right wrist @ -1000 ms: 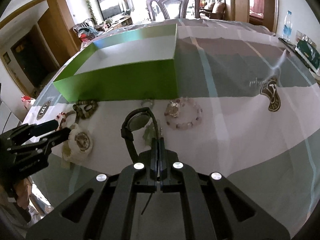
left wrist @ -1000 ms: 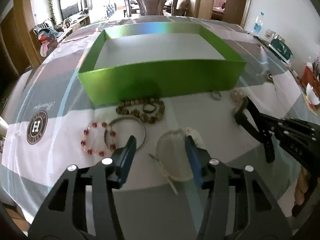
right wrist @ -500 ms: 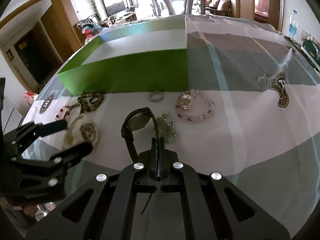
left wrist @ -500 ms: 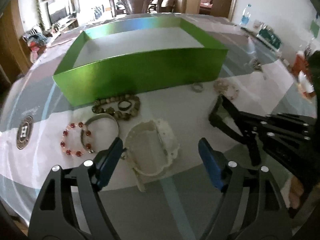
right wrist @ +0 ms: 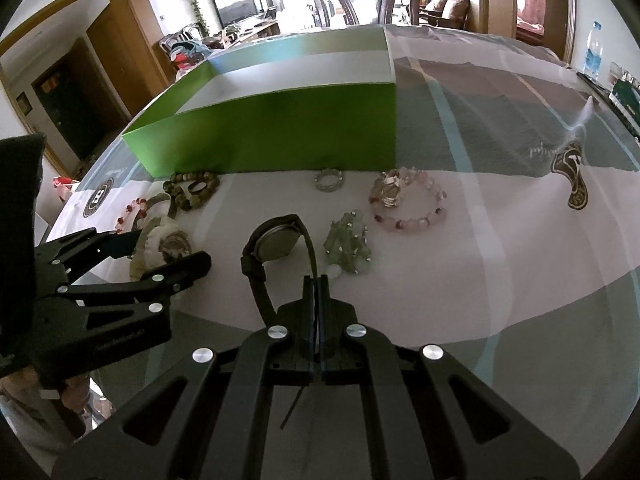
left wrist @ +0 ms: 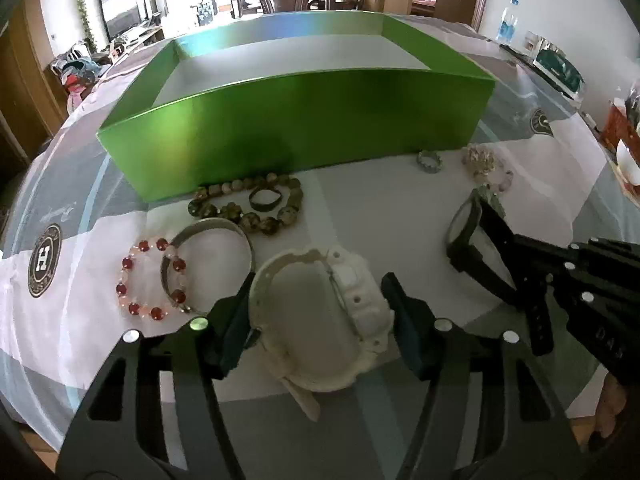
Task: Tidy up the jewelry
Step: 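Grasp the white watch with the left gripper while the right gripper holds the black watch, then carry both watches over the green box and open both grippers to drop them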
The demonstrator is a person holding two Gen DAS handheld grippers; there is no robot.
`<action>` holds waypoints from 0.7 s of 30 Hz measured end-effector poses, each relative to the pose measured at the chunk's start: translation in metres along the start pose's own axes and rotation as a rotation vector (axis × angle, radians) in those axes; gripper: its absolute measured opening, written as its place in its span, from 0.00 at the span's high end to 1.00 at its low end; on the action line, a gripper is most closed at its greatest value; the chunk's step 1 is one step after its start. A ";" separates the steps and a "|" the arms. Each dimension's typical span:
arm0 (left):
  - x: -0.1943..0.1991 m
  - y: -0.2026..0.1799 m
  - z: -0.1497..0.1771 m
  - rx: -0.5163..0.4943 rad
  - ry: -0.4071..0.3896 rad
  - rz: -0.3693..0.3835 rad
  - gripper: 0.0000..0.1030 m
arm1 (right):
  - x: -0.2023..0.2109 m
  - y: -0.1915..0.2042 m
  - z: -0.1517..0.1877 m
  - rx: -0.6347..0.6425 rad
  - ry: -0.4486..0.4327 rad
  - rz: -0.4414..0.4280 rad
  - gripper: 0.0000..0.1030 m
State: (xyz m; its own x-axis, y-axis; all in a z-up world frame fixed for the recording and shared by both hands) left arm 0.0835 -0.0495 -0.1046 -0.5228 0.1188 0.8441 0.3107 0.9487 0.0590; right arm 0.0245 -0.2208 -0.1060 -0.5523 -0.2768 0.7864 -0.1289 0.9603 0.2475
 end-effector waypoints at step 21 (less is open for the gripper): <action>0.075 0.068 -0.093 0.088 -0.251 0.006 0.41 | 0.050 0.028 -0.114 0.145 -0.252 -0.015 0.98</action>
State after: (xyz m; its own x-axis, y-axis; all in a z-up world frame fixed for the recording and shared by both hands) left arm 0.1396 -0.0033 0.0121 -0.7051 0.1830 0.6851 0.2497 0.9683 -0.0017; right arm 0.0877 -0.2116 0.0048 -0.7345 -0.2908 0.6131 -0.2448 0.9563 0.1602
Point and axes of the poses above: each gripper's, at about its wrist camera, not at the fingertips, and x roughly against the way its jaws point, y to its left, z to its underside, the point moved 1 cm from there along -x, roughly the way its jaws point, and after that the axes turned 4 degrees about -z, right-handed, at the moved point
